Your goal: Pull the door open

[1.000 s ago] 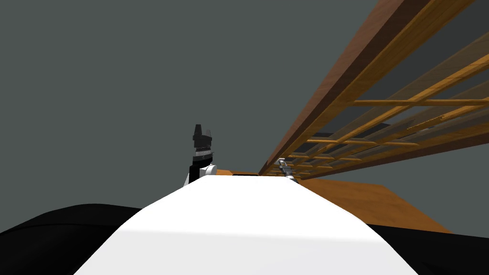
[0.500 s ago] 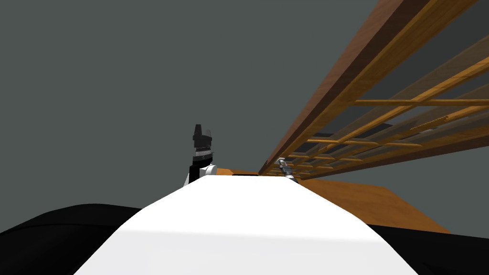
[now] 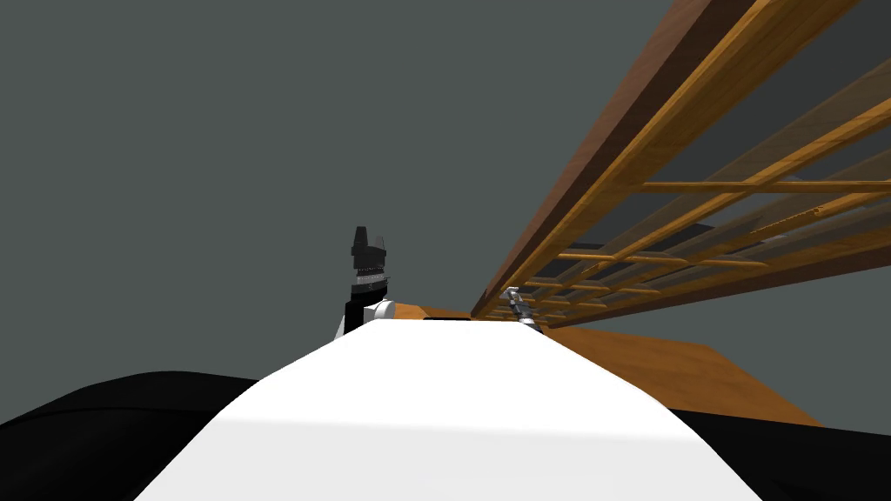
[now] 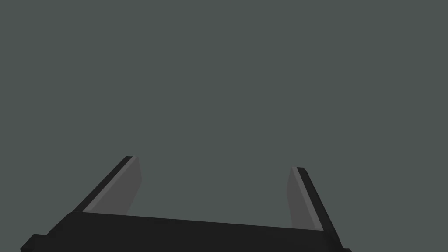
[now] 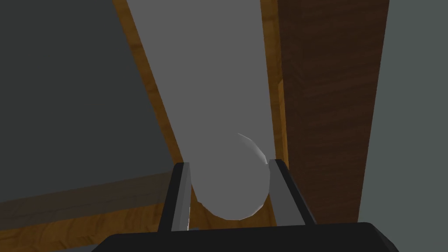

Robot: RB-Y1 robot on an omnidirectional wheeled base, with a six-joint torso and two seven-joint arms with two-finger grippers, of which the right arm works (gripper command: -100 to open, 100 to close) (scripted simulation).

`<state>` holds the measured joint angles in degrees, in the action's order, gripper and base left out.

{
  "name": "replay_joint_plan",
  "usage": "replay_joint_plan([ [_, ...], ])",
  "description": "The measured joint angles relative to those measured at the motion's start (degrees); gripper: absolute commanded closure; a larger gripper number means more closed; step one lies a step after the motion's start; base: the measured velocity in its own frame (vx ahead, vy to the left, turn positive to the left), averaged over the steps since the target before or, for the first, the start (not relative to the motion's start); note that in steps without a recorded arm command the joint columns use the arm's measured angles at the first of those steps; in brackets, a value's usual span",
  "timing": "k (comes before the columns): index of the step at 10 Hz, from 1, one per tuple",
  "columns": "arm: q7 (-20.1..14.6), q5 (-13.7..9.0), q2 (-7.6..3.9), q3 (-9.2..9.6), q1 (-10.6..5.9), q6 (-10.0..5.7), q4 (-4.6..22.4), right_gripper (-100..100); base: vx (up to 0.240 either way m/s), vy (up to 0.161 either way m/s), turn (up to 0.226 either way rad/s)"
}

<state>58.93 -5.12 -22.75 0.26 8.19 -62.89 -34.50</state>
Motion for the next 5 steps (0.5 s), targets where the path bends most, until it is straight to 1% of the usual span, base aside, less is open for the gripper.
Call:
replay_joint_plan([
  [5, -6.3, -1.4, 0.26, 0.3, -0.41, 0.54, -0.3, 100, -0.051, -0.021, 0.053],
])
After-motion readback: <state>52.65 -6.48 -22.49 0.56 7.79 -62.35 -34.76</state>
